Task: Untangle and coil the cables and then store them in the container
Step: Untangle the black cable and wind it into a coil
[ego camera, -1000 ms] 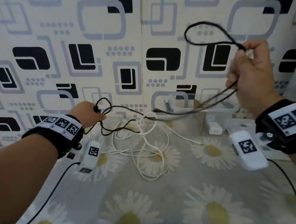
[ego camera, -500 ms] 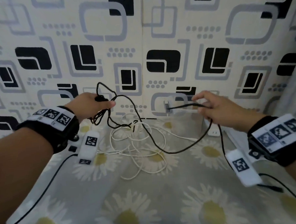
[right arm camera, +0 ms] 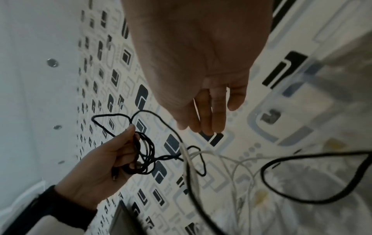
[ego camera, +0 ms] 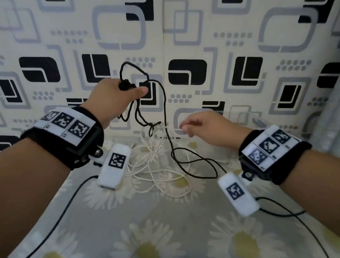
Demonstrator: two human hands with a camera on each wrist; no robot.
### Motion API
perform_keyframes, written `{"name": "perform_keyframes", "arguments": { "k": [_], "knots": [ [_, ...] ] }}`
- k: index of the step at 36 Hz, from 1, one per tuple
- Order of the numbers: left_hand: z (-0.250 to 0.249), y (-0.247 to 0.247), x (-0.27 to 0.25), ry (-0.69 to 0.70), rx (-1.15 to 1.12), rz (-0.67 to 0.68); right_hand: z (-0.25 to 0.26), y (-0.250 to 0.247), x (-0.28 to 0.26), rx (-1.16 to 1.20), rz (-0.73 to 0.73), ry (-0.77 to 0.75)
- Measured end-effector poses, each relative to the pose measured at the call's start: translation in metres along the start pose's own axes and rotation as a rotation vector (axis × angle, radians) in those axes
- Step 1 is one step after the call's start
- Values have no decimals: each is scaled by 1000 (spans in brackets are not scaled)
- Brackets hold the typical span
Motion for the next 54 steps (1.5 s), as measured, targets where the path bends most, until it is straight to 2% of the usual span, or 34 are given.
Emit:
{"name": "perform_keyframes", "arguments": {
  "k": [6, 11, 18, 20, 24, 27, 30, 34, 39, 49, 54],
  "knots": [
    [-18, -8, -3, 71, -22, -44, 12, 20, 15, 263, 17, 108],
    [-26, -11, -4, 124, -21, -51, 22, 24, 20, 396, 23, 85],
    [-18, -11, -4, 106, 54, -17, 26, -22, 25, 555, -258, 106],
    [-14, -9, -5, 83, 76, -1, 31, -36, 26, 528, -297, 67],
    [-4, -5, -5, 46, 153, 33, 51, -60, 28, 302, -304, -79],
    [5, -3, -6, -13, 108, 40, 65, -78, 26, 234, -352, -141],
    [8, 5, -10, -54, 58, 81, 78, -75, 25, 262, -298, -175],
    [2, 27, -20, -27, 63, 171, 91, -53, 23, 368, -165, -185],
    [2, 50, -27, -32, -48, 234, 92, -44, 23, 367, -167, -189],
    [-5, 44, -26, 48, -47, 97, 79, -36, 20, 421, -129, -130],
    [-9, 48, -23, 106, 3, 119, 77, -47, 18, 358, -234, -172]
  ]
}}
Point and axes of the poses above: each hand's wrist, its own x-axis towards the middle knuckle, its own y-axis out of the palm, z = x × y, the point moved 9 cm from there along x, towards the middle knuckle, and after that the axes turned 3 degrees about -z, right-handed, at the moved point
